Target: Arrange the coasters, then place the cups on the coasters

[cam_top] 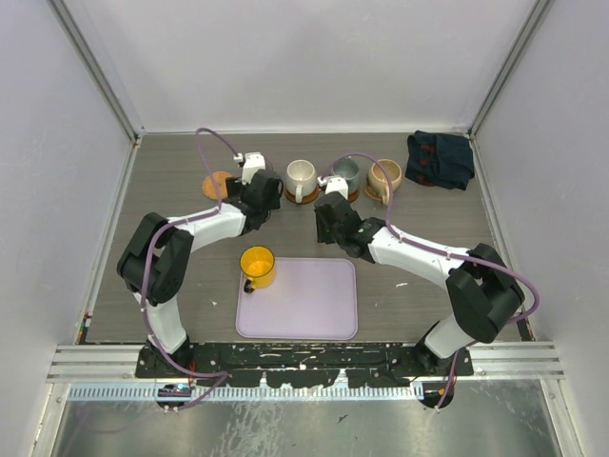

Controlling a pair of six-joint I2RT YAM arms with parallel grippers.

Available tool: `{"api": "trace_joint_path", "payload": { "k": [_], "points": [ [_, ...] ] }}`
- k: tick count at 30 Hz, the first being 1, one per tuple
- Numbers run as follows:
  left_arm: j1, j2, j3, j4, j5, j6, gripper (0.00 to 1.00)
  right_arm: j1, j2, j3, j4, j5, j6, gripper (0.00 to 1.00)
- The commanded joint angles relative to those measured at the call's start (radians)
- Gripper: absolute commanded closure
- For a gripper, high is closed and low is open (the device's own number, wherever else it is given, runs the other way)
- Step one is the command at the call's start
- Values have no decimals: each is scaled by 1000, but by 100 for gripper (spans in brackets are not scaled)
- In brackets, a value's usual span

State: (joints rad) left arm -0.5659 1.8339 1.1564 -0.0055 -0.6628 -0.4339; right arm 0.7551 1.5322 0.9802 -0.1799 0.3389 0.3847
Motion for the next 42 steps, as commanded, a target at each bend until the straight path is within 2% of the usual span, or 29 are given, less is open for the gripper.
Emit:
{"api": "trace_joint_path", "payload": {
  "k": [1,16,24,27,33,39,42],
  "points": [
    [12,-52,-16,3,-48,-19,13,-3,-2,46,43,1,16,65],
    [35,-74,-44,-16,-62,-43,13,-4,17,48,42,-6,20,65],
    [39,-91,-63,-4,-14,-42,13,-4,19,46,42,-5,28,65],
    [38,-119,-83,9,39,-33,6,-3,13,40,42,12,31,65],
    [38,-237,-128,13,140,-22,0,-4,-19,18,43,62,29,61],
    [37,-404,-187,-65,219,4,2,-4,-66,-6,48,128,31,60],
    [28,-514,-263,-133,259,12,2,-4,-95,-22,48,179,35,58]
  ]
}}
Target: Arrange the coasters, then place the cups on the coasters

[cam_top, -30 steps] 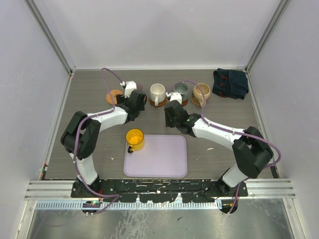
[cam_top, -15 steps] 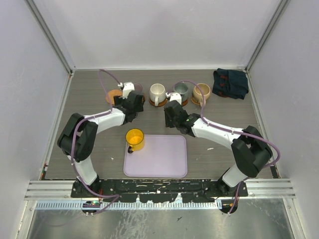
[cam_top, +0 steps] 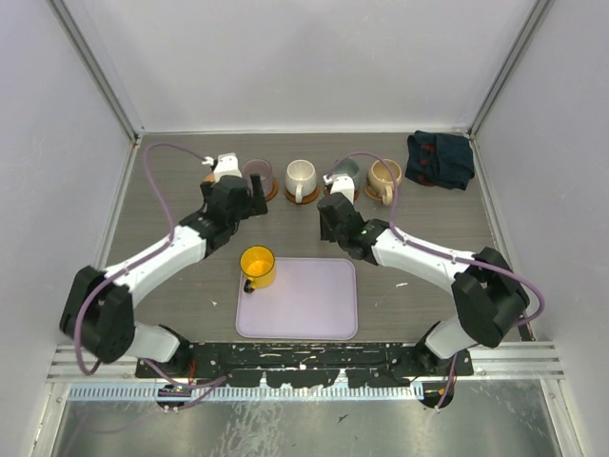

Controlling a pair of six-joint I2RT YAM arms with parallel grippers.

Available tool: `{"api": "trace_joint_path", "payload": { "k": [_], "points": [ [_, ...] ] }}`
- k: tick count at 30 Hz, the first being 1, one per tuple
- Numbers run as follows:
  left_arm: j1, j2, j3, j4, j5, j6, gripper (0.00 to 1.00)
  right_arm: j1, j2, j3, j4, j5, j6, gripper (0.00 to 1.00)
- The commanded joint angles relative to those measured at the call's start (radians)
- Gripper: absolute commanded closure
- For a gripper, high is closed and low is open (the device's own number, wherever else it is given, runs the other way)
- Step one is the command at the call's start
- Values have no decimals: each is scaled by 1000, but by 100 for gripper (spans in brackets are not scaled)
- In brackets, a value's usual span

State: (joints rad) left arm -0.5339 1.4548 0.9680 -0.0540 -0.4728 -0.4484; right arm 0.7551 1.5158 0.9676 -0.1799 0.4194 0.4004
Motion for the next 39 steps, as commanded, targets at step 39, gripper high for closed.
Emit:
{"api": "trace_joint_path", "payload": {
  "k": [39],
  "points": [
    [-245,-581,-331,-533,281,-80,3,-49,-186,-96,54,142,66,70]
  ]
}}
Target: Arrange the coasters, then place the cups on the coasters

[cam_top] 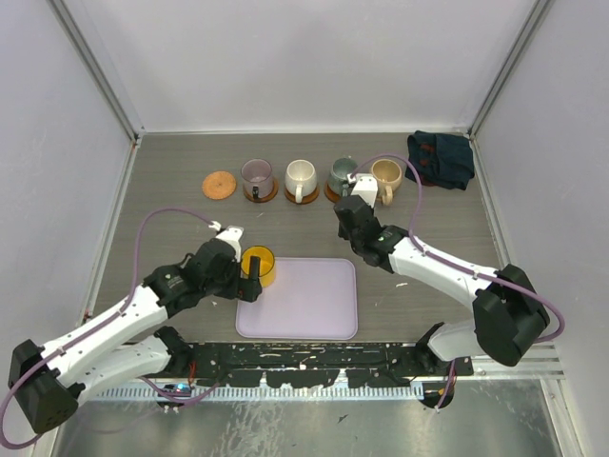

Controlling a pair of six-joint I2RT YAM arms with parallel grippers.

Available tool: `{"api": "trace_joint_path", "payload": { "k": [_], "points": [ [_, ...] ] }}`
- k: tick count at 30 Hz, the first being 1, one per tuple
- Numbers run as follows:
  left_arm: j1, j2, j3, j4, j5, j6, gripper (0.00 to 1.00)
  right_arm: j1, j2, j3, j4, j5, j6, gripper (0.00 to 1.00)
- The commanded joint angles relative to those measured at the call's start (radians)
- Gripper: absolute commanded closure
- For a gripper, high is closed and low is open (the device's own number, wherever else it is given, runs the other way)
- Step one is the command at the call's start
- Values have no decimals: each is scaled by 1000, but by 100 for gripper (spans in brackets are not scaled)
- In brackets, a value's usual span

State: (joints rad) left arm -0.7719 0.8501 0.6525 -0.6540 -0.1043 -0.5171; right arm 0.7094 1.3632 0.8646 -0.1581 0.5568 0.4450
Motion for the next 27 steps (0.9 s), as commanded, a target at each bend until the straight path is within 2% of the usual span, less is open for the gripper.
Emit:
{"api": "trace_joint_path", "payload": {
  "k": [1,8,14,23,27],
  "points": [
    [-7,30,-22,80,-98,-5,3,-3,-32,7,32,4,21,70],
    [-7,98,-44,171,-146,32,12,-3,-24,0,32,2,31,70],
    [-6,150,-42,237,-144,48,26,-3,-23,-5,32,-10,43,70],
    [-7,190,-55,262,-133,58,35,-3,-25,-19,35,-15,55,70],
    [-7,197,-59,267,-134,55,47,-3,-19,-19,37,-22,58,70]
  ]
}}
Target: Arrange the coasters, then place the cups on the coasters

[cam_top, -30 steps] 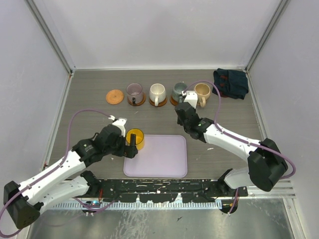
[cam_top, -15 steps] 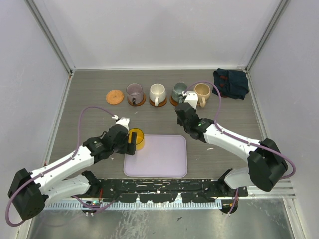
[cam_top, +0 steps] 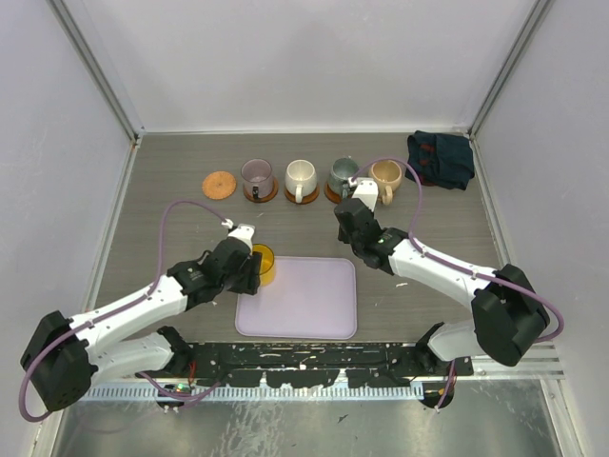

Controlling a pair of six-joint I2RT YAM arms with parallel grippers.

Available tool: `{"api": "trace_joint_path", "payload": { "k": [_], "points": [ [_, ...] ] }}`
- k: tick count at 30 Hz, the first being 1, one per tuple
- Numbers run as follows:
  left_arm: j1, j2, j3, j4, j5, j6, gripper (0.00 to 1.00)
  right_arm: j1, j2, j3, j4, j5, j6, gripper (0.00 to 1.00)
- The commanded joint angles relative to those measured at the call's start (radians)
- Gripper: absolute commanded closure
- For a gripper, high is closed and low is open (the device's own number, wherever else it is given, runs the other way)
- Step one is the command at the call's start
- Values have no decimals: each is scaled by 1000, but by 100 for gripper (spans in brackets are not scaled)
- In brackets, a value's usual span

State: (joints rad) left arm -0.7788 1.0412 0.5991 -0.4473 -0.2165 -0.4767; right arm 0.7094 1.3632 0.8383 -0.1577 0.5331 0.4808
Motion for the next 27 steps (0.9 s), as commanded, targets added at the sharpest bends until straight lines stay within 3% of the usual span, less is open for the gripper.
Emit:
{"api": "trace_joint_path", "payload": {
  "k": [1,8,11,18,27],
  "points": [
    [1,8,-6,60,-22,13,50,-2,-17,6,37,0,22,70],
    [0,10,-14,61,-18,10,76,-3,-12,8,42,-9,24,70],
    [1,6,-16,58,-9,9,99,-2,-5,8,43,-18,25,70],
    [0,-44,-6,56,-20,2,100,-2,39,3,53,-97,14,70],
    [-1,-203,16,105,-142,16,100,-4,118,-4,127,-211,-10,76]
  ]
}}
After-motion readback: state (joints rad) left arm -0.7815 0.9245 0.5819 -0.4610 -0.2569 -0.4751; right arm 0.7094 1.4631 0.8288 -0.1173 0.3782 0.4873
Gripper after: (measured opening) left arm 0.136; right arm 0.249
